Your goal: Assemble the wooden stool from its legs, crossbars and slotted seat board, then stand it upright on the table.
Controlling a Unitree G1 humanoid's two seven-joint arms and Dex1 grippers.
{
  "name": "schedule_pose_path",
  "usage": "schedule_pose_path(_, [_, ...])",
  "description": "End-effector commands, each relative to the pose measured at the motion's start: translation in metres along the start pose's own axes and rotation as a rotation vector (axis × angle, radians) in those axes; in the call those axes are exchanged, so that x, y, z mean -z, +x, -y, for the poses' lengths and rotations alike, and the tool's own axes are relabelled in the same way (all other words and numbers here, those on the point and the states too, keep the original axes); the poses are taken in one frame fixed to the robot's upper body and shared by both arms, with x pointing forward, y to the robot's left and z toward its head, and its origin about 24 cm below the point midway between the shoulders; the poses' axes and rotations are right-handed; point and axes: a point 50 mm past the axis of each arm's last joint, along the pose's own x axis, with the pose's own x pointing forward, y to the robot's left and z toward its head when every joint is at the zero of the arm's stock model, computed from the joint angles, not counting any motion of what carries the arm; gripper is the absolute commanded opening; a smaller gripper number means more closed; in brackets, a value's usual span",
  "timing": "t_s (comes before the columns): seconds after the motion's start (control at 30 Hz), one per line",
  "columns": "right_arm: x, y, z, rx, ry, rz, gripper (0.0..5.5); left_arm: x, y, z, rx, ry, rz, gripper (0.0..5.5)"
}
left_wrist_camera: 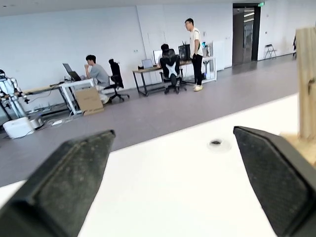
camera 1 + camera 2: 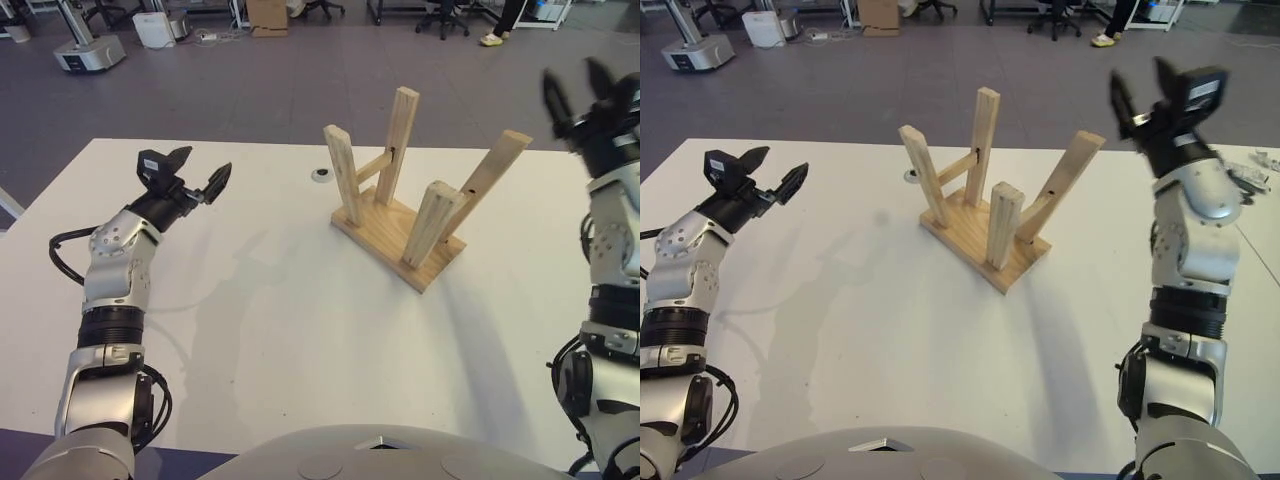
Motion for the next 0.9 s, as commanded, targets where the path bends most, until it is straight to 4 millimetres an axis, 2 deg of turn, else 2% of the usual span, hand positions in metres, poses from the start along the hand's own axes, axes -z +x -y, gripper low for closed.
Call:
schedule_pose_path(0.03, [0.049, -0.026, 0.030, 0.160, -0.028, -0.195, 2.90, 0.005, 0.002, 0.000, 0.006, 0.026, -0.010, 4.42])
schedule_pose_path(0.07, [0.065, -0.034, 0.031, 0.175, -0.055, -0.277, 2.90, 0.007, 0.002, 0.001, 0.011, 0.028, -0.013, 4.42])
schedule_pose_path(0.13, [0.097, -0.054, 0.027, 0.072, -0.215, -0.490, 2.90, 0.008, 0.003, 0.003, 0.018, 0.028, -0.010, 4.42])
schedule_pose_path(0.17, [0.113, -0.065, 0.020, -0.037, -0.293, -0.597, 2.90, 0.008, 0.004, 0.004, 0.022, 0.030, -0.008, 4.42])
schedule_pose_path(0.23, [0.137, -0.082, -0.004, -0.262, -0.386, -0.729, 2.90, 0.007, 0.006, 0.006, 0.030, 0.031, -0.002, 4.42])
schedule_pose_path(0.3, [0.146, -0.086, -0.032, -0.441, -0.344, -0.751, 2.90, 0.008, 0.005, 0.009, 0.038, 0.030, 0.002, 4.42])
schedule_pose_path(0.4, [0.140, -0.088, -0.049, -0.590, -0.205, -0.760, 2.90, 0.009, 0.004, 0.013, 0.044, 0.021, 0.004, 4.42])
schedule_pose_path(0.5, [0.120, -0.086, -0.053, -0.693, -0.012, -0.742, 2.90, 0.013, -0.001, 0.015, 0.028, 0.001, 0.003, 4.42])
schedule_pose_path(0.6, [0.104, -0.085, -0.054, -0.741, 0.076, -0.725, 2.90, 0.015, -0.004, 0.017, 0.023, -0.015, 0.002, 4.42])
schedule_pose_path(0.77, [0.099, -0.089, -0.058, -0.783, 0.120, -0.746, 2.90, 0.015, -0.005, 0.018, 0.024, -0.024, 0.002, 4.42])
schedule_pose_path(0.9, [0.107, -0.095, -0.071, -0.776, 0.173, -0.758, 2.90, 0.015, -0.004, 0.017, 0.023, -0.027, 0.002, 4.42])
